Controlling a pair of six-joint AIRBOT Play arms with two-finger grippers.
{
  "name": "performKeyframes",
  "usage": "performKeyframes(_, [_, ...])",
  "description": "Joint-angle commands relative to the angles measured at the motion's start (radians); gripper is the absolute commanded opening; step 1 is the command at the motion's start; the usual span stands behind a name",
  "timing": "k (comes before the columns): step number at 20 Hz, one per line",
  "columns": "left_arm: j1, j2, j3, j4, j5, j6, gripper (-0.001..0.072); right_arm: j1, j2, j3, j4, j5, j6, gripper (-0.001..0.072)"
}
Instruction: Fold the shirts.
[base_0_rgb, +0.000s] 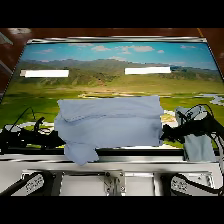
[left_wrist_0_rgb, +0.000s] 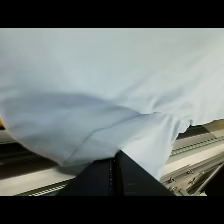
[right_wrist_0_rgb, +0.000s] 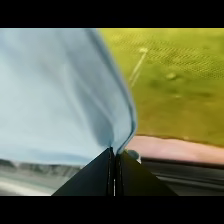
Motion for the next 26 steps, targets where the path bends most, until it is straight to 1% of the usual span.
performKeyframes(1, [0.000,0.020,0.056,-0.081,-0.025,0.019,0.0032,0.003,0.060,0.024,0.163,0.025,-0.109,0.0059])
performKeyframes(3, [0.000,0.057,0.106,-0.159,-0.028,0.034,0.0032,0.003,0.114,0.084,0.211,-0.008,-0.108,0.0059])
performKeyframes(4, [0.000,0.071,0.137,-0.177,-0.028,0.033,0.0032,0.003,0.134,0.113,0.224,-0.040,-0.083,0.0058])
performKeyframes(6, [0.000,0.076,0.212,-0.186,-0.024,0.032,0.0032,0.017,0.145,0.164,0.275,-0.117,-0.030,0.0058])
performKeyframes(7, [0.000,0.069,0.248,-0.186,-0.019,0.030,0.0032,0.043,0.145,0.173,0.286,-0.163,-0.031,0.0058])
performKeyframes(9, [0.000,0.036,0.318,-0.187,-0.005,0.006,0.0032,0.116,0.140,0.174,0.274,-0.275,-0.030,0.0058])
performKeyframes(11, [0.000,-0.019,0.384,-0.187,-0.008,0.006,0.0032,0.165,0.116,0.174,0.275,-0.386,-0.029,0.0058])
performKeyframes(13, [0.000,-0.090,0.450,-0.192,-0.008,0.006,0.0032,0.177,0.085,0.174,0.279,-0.485,-0.014,0.0058])
performKeyframes(15, [0.000,-0.167,0.514,-0.203,-0.009,0.006,0.0032,0.177,0.050,0.175,0.280,-0.551,0.005,0.0058])
performKeyframes(17, [0.000,-0.245,0.573,-0.241,-0.009,0.006,0.0032,0.178,0.014,0.197,0.279,-0.572,0.003,0.0058])
performKeyframes(20, [0.000,-0.356,0.649,-0.303,-0.008,0.007,0.0032,0.178,-0.055,0.292,0.277,-0.583,-0.001,0.0058])
performKeyframes(23, [0.000,-0.451,0.699,-0.311,-0.009,0.007,0.0032,0.178,-0.114,0.379,0.249,-0.571,0.000,0.0058])
performKeyframes(25, [0.001,-0.493,0.704,-0.330,-0.006,0.007,0.0032,0.180,-0.139,0.394,0.248,-0.559,-0.001,0.0058])
performKeyframes(26, [0.001,-0.510,0.704,-0.329,-0.005,0.008,0.0032,0.187,-0.148,0.394,0.222,-0.557,0.000,0.0058])
